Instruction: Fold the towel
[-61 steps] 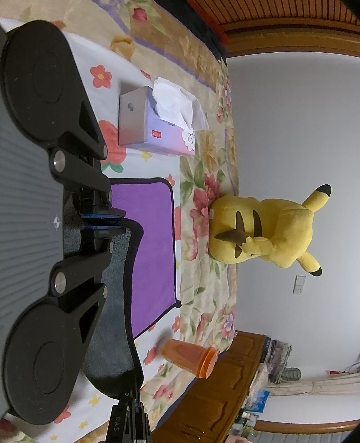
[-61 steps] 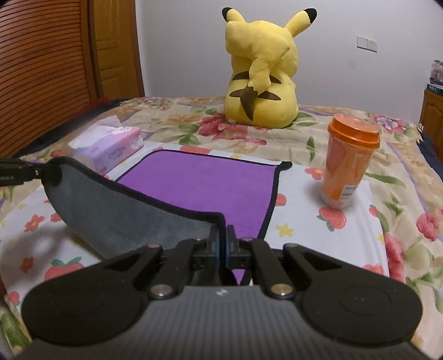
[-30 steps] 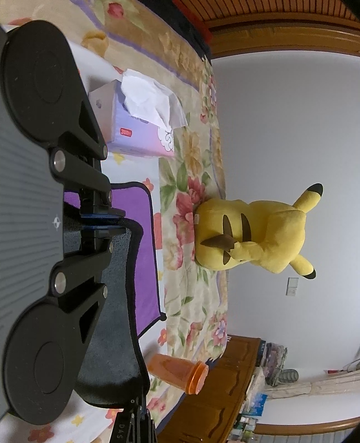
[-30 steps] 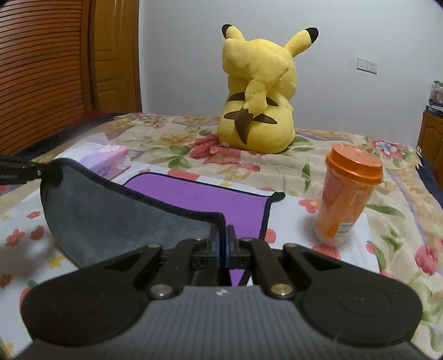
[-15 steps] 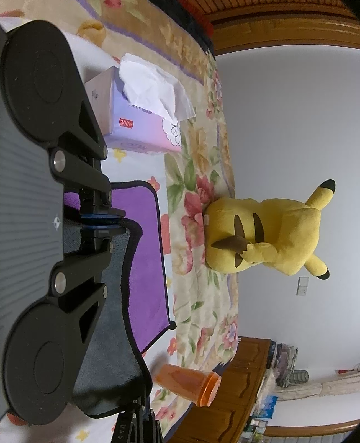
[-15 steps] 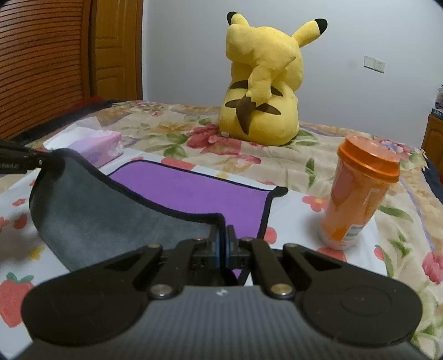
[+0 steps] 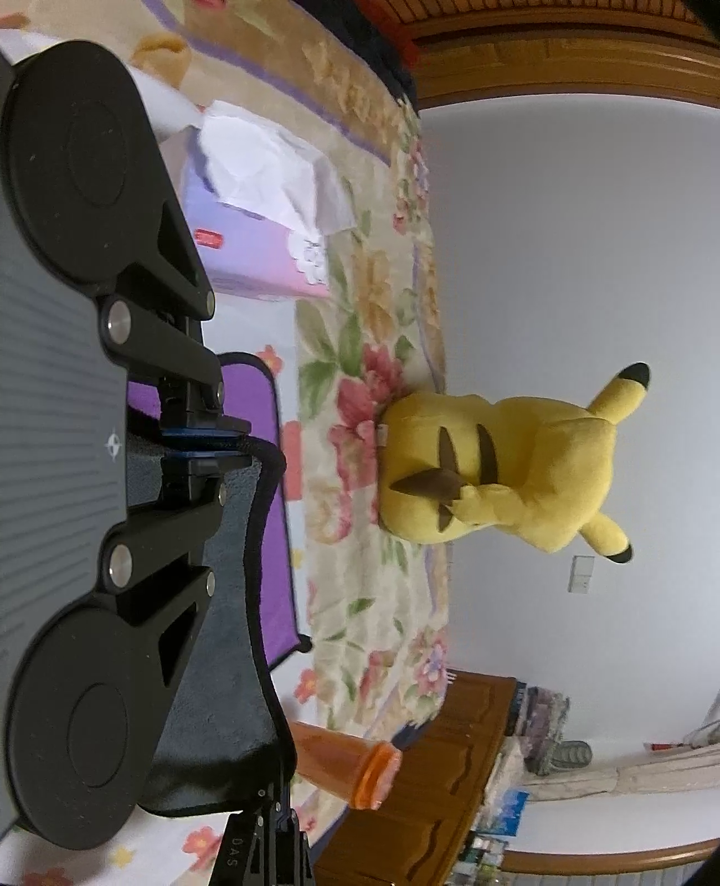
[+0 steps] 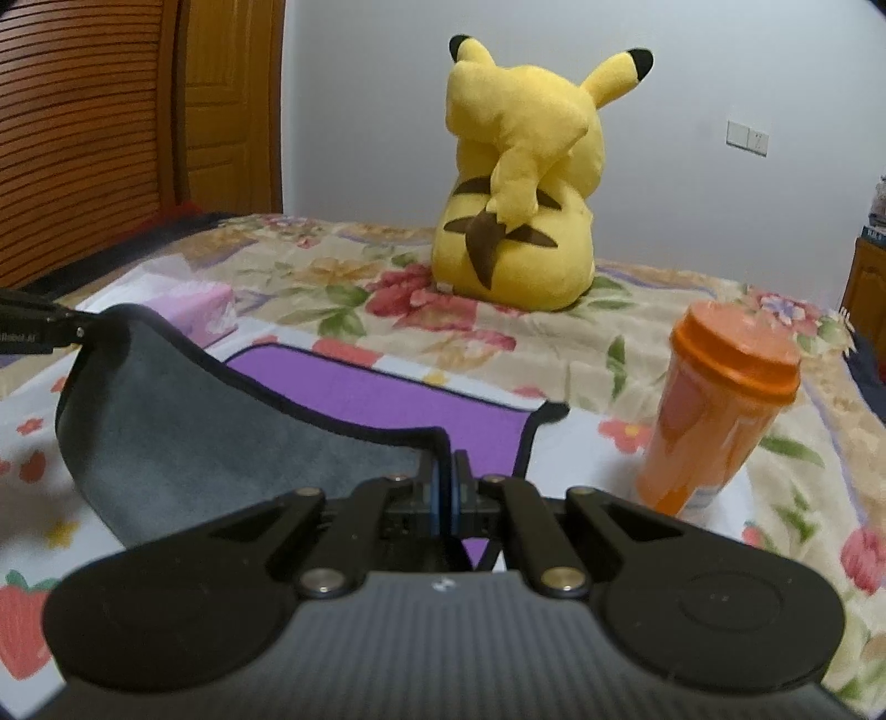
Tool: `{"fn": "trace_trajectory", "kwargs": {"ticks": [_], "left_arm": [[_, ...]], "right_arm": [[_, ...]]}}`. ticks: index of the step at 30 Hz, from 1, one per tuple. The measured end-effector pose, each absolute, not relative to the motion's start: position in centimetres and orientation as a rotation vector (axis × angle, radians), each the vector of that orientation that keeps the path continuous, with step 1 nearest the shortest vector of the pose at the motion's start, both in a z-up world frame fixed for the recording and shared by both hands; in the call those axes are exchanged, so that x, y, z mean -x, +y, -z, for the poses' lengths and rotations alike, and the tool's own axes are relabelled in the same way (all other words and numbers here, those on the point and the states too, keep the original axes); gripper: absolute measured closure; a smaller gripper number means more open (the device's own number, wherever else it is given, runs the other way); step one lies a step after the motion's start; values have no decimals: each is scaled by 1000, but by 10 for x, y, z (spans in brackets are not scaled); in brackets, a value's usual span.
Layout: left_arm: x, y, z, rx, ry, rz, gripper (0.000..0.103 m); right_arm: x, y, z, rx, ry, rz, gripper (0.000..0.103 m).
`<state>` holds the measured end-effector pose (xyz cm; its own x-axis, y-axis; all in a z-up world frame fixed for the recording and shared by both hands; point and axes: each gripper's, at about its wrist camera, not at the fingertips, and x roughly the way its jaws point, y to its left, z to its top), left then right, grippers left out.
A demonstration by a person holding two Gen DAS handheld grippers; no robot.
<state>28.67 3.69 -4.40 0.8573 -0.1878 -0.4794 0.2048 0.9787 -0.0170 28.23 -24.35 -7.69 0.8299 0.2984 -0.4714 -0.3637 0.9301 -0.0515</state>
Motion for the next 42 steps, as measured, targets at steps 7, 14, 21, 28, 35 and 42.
{"fn": "trace_trajectory", "kwargs": {"ticks": [7, 14, 21, 28, 35, 42], "left_arm": [[-301, 35, 31, -19, 461, 206, 95], [-320, 31, 27, -40, 444, 191, 95], [-344, 37, 32, 9, 455, 177, 95], [-363, 39, 44, -2, 445, 131, 95], [-381, 41, 70, -13, 476, 105, 95], [-393, 35, 87, -46, 499, 105, 95]], "right_arm": [[-291, -244, 65, 148, 441, -341, 98], [-308, -239, 62, 169, 413, -328, 99], [-326, -233, 67, 204, 393, -320, 99], [-344, -230, 77, 216, 381, -303, 99], [-361, -229, 99, 208, 403, -300, 99], [-375, -226, 120, 201, 449, -289, 99]]}}
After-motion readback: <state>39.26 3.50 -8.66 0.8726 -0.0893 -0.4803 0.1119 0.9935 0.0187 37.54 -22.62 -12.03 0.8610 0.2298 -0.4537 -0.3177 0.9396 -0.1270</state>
